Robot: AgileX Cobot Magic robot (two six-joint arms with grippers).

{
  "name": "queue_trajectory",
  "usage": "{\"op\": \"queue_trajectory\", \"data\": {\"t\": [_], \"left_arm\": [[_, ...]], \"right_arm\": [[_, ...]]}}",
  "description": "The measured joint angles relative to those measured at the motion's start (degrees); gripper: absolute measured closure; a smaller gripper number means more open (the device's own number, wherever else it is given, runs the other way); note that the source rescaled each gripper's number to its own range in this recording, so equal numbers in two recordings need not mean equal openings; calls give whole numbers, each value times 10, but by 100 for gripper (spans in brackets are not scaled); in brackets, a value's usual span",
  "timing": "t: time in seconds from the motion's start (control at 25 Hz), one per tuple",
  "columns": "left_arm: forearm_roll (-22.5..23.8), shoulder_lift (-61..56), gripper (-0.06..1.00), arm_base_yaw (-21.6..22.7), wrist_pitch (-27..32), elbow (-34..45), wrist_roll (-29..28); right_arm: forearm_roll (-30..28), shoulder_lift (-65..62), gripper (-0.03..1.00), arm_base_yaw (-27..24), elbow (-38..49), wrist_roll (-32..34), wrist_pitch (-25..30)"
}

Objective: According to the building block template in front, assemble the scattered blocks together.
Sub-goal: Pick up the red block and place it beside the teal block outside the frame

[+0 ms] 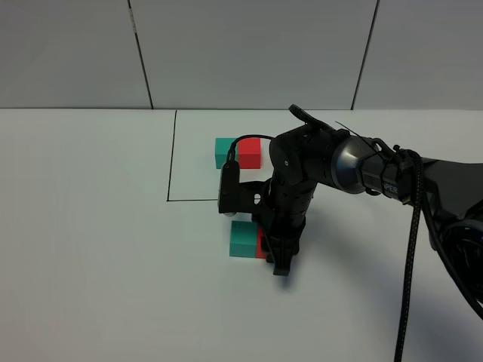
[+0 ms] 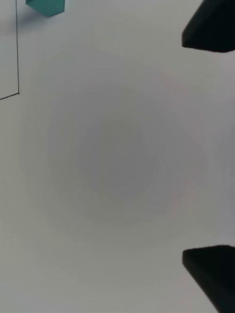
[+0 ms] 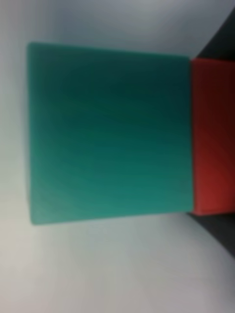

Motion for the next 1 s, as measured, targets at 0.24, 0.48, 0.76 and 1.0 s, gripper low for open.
{"op": "queue_trajectory", "data": {"t": [0.24,0.48,0.76,1.0], "left_arm": [[0,0,8,0,0,0,0],[0,0,8,0,0,0,0],[0,0,8,0,0,0,0],[0,0,8,0,0,0,0]], "right_arm": [[1,0,92,0,0,-6,0],[-3,0,7,0,-2,-6,-18],[-25,0,-3,0,-2,4,-7],[-47,-15,-3,0,-2,24,23]]}}
